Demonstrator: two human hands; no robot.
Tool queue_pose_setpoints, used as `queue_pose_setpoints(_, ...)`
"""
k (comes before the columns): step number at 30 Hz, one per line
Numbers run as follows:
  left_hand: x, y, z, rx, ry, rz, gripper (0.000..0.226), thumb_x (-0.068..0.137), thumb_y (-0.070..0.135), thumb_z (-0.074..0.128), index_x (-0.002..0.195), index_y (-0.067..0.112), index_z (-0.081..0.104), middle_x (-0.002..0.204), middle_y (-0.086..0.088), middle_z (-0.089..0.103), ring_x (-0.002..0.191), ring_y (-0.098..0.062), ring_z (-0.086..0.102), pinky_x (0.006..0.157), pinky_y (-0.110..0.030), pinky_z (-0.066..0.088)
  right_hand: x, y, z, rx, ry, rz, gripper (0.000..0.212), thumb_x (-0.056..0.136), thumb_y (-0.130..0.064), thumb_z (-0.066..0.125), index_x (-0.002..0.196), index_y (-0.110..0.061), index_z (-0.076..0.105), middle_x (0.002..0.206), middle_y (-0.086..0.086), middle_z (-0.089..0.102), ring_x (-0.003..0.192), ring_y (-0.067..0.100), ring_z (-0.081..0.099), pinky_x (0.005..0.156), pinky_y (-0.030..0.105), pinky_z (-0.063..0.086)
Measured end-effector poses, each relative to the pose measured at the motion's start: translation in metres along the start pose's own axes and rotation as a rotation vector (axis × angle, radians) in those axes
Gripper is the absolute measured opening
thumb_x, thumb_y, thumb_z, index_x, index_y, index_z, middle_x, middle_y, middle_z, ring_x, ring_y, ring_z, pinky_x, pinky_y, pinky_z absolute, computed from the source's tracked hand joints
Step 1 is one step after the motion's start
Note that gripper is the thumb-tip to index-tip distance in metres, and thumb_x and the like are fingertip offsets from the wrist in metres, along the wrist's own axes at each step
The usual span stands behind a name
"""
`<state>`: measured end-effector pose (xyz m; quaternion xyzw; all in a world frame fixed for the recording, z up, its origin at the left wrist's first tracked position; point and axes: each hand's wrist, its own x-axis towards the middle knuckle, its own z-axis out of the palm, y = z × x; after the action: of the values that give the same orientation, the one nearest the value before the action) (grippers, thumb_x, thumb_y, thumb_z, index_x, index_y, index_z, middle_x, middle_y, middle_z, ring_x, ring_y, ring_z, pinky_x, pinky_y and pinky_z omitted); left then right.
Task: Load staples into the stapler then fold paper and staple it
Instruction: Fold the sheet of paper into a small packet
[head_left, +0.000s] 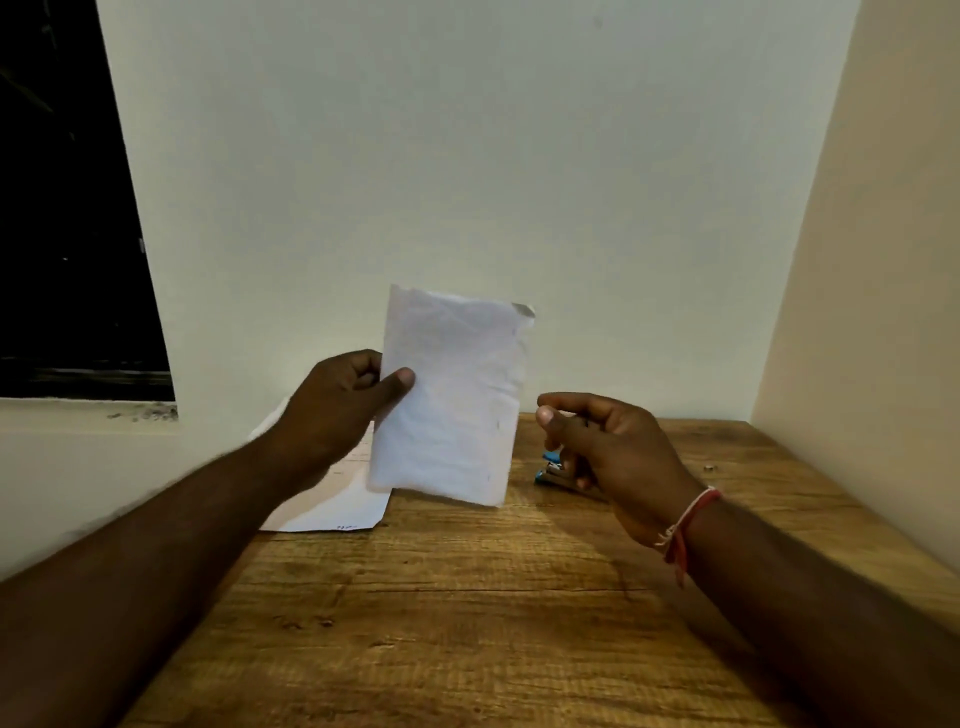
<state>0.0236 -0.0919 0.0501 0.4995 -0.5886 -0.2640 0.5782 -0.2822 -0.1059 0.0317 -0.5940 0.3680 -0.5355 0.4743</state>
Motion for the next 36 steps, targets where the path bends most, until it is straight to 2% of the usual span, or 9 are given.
queue_pose_setpoints(4, -0.018, 0.01, 0.025, -0.057, -0.066, 0.029, 0.028, 0.104, 0.032, 0.077, 0.118, 0.007, 0.078, 0.115, -0.007, 0.088, 0.111, -0.031, 0.084, 0.101, -0.048, 0.066, -0.005, -0.007, 0.001, 0.016, -0.064, 0.048, 0.026, 0.098, -0.027, 0.08, 0.12, -0.013, 0.078, 0.075, 0.011, 0.073, 0.052, 0.016, 0.056, 0.046, 0.026, 0.042)
queue_pose_setpoints(9, -0.025, 0.014, 0.036, -0.116, -0.09, -0.009, 0.028, 0.107, 0.032, 0.073, 0.124, 0.01, 0.072, 0.114, -0.008, 0.087, 0.107, -0.028, 0.085, 0.093, -0.044, 0.068, -0.004, -0.01, -0.001, -0.056, -0.02, 0.059, 0.026, 0.097, -0.032, 0.081, 0.081, -0.011, 0.077, 0.058, 0.01, 0.063, 0.043, 0.019, 0.049, 0.047, 0.027, 0.038)
queue_pose_setpoints(12, -0.028, 0.018, 0.037, -0.189, -0.114, -0.039, 0.027, 0.107, 0.023, 0.072, 0.131, 0.01, 0.067, 0.112, -0.011, 0.088, 0.103, -0.025, 0.086, 0.081, -0.03, 0.068, -0.005, -0.012, -0.001, 0.027, -0.023, 0.088, 0.024, 0.096, -0.034, 0.081, 0.091, -0.011, 0.077, 0.063, 0.012, 0.067, 0.044, 0.019, 0.053, 0.046, 0.027, 0.042)
queue_pose_setpoints(16, -0.03, 0.019, 0.039, -0.219, -0.095, -0.037, 0.038, 0.103, 0.021, 0.078, 0.138, 0.014, 0.067, 0.115, -0.011, 0.087, 0.106, -0.032, 0.086, 0.092, -0.046, 0.069, -0.008, -0.011, 0.002, 0.129, -0.06, 0.152, 0.032, 0.097, -0.031, 0.079, 0.112, -0.002, 0.077, 0.087, 0.019, 0.081, 0.051, 0.02, 0.059, 0.052, 0.03, 0.049)
queue_pose_setpoints(20, -0.032, 0.021, 0.039, -0.189, -0.093, -0.021, 0.053, 0.09, 0.033, 0.087, 0.138, 0.018, 0.068, 0.118, -0.009, 0.087, 0.108, -0.034, 0.085, 0.102, -0.062, 0.065, -0.008, -0.009, 0.004, 0.073, -0.102, 0.147, 0.031, 0.102, -0.026, 0.075, 0.115, 0.003, 0.074, 0.104, 0.022, 0.083, 0.062, 0.021, 0.065, 0.061, 0.033, 0.056)
queue_pose_setpoints(27, -0.043, 0.025, 0.041, -0.107, -0.213, -0.047, 0.052, 0.086, 0.025, 0.094, 0.134, 0.023, 0.074, 0.124, 0.004, 0.086, 0.113, -0.017, 0.083, 0.099, -0.045, 0.068, -0.007, -0.007, 0.003, -0.04, -0.068, -0.009, 0.025, 0.099, -0.026, 0.078, 0.101, -0.001, 0.079, 0.08, 0.012, 0.078, 0.061, 0.026, 0.06, 0.062, 0.036, 0.054)
queue_pose_setpoints(29, -0.044, 0.025, 0.042, -0.08, -0.149, -0.047, 0.05, 0.082, 0.027, 0.098, 0.128, 0.023, 0.077, 0.118, 0.006, 0.087, 0.108, -0.015, 0.085, 0.094, -0.042, 0.07, -0.007, -0.007, 0.002, -0.026, -0.057, -0.048, 0.022, 0.097, -0.021, 0.08, 0.097, 0.001, 0.08, 0.07, 0.004, 0.074, 0.056, 0.013, 0.062, 0.058, 0.024, 0.053)
queue_pose_setpoints(32, -0.041, 0.026, 0.041, -0.106, -0.088, -0.059, 0.041, 0.084, 0.028, 0.097, 0.121, 0.017, 0.083, 0.114, 0.0, 0.088, 0.105, -0.021, 0.086, 0.095, -0.048, 0.07, -0.006, -0.007, -0.001, -0.057, -0.043, -0.1, 0.027, 0.097, -0.017, 0.08, 0.096, 0.01, 0.078, 0.075, 0.005, 0.077, 0.051, 0.0, 0.061, 0.051, 0.014, 0.049)
queue_pose_setpoints(36, -0.033, 0.026, 0.037, -0.186, -0.124, -0.097, 0.033, 0.092, 0.02, 0.091, 0.123, 0.011, 0.084, 0.116, -0.008, 0.088, 0.108, -0.029, 0.086, 0.103, -0.053, 0.066, -0.003, -0.007, -0.003, -0.079, -0.046, -0.056, 0.038, 0.095, -0.027, 0.081, 0.096, 0.01, 0.072, 0.084, 0.02, 0.077, 0.069, 0.02, 0.068, 0.064, 0.03, 0.063)
